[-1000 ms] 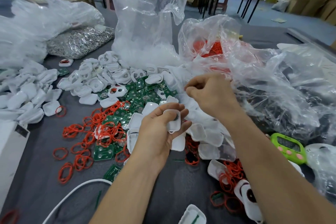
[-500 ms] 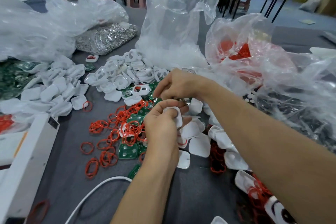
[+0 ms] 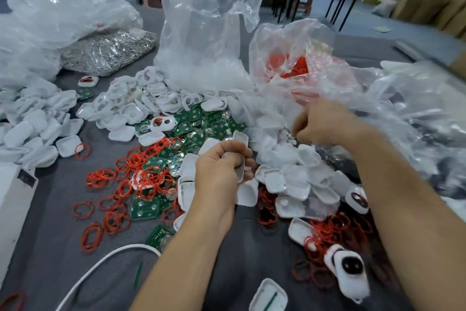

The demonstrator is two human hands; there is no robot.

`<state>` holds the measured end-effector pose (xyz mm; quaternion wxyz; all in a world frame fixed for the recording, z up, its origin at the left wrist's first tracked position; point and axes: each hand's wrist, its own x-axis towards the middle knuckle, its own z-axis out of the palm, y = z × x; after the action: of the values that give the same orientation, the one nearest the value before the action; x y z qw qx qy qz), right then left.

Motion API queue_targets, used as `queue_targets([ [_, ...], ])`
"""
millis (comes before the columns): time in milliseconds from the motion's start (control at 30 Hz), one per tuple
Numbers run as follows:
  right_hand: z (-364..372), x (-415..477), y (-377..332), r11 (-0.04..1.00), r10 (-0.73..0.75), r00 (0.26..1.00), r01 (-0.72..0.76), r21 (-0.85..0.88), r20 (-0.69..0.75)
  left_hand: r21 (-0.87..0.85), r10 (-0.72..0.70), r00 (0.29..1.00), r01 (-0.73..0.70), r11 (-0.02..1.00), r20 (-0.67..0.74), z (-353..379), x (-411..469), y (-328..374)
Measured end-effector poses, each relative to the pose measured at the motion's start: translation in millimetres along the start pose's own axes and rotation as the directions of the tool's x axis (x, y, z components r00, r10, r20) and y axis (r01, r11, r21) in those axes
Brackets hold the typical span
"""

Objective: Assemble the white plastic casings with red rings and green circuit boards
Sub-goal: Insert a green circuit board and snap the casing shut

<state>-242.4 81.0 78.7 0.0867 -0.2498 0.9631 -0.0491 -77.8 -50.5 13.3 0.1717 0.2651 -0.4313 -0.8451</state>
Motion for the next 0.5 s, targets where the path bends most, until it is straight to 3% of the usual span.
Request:
queue_targets([
  [100, 13.4, -18.1, 21.2, 0.999, 0.026, 0.994, -0.024, -0.021, 0.102, 0.013, -0.061, 0.996, 0.060, 0.998, 0.065, 7.4, -2.7, -7.6],
  [300, 22.0, -32.3, 31.3, 0.997, 0.013, 0.999, -0.015, 0.075, 0.035, -0.038, -0.171, 0.972, 0.179, 0.983, 0.161, 8.8, -8.3, -11.7],
  [433, 21.9, -43.6, 36.4, 0.977, 0.093, 0.985, -0.062, 0.206, -0.144, -0.082, -0.220, 0.961, 0.236, 0.968, 0.165, 6.1, -8.0, -8.8],
  [500, 20.7, -50.9, 36.5, 0.976, 0.089, 0.990, -0.065, 0.208, -0.108, -0.117, -0.239, 0.956, 0.261, 0.958, 0.171, 4.9, -6.8, -6.8],
])
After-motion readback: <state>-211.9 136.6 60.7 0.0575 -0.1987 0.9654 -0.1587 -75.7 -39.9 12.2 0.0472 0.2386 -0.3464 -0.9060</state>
